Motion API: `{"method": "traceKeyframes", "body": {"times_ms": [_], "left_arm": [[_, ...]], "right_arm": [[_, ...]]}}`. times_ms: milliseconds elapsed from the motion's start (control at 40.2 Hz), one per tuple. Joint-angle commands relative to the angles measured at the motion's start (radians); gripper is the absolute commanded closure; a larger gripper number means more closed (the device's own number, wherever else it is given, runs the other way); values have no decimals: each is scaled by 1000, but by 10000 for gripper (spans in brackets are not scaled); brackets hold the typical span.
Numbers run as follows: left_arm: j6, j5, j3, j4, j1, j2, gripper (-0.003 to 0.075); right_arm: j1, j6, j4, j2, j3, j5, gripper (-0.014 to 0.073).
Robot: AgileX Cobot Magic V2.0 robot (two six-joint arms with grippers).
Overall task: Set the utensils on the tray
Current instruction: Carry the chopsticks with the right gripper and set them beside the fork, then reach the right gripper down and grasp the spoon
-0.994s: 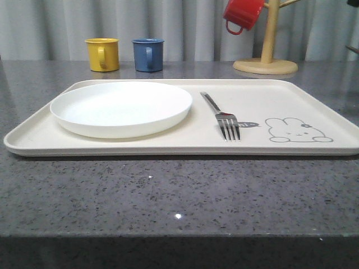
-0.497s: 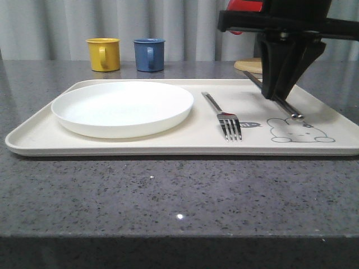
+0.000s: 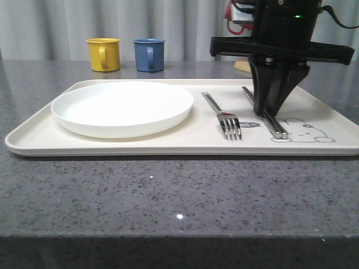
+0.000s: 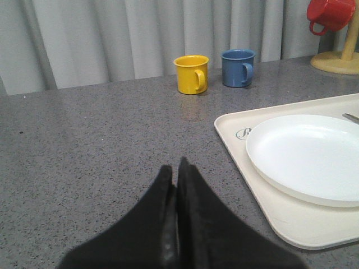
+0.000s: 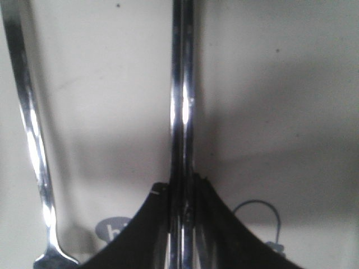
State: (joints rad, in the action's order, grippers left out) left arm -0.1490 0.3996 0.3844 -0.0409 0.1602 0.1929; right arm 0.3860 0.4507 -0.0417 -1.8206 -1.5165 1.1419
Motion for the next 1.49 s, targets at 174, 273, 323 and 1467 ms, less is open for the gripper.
{"method": "traceKeyframes", "body": {"times_ms": [174, 273, 323, 1467], "left_arm": [[5, -83, 28, -11, 6, 10, 738], [5, -83, 28, -11, 6, 10, 738], [5, -83, 28, -11, 6, 10, 738], [5, -83, 28, -11, 6, 10, 738]], "right_arm": [[-2, 2, 12, 59, -33, 1, 273], [-2, 2, 42, 78, -53, 19, 216], [-2, -2, 69, 88, -73, 42, 209], [-612, -459, 141, 88, -20, 136, 212]]}}
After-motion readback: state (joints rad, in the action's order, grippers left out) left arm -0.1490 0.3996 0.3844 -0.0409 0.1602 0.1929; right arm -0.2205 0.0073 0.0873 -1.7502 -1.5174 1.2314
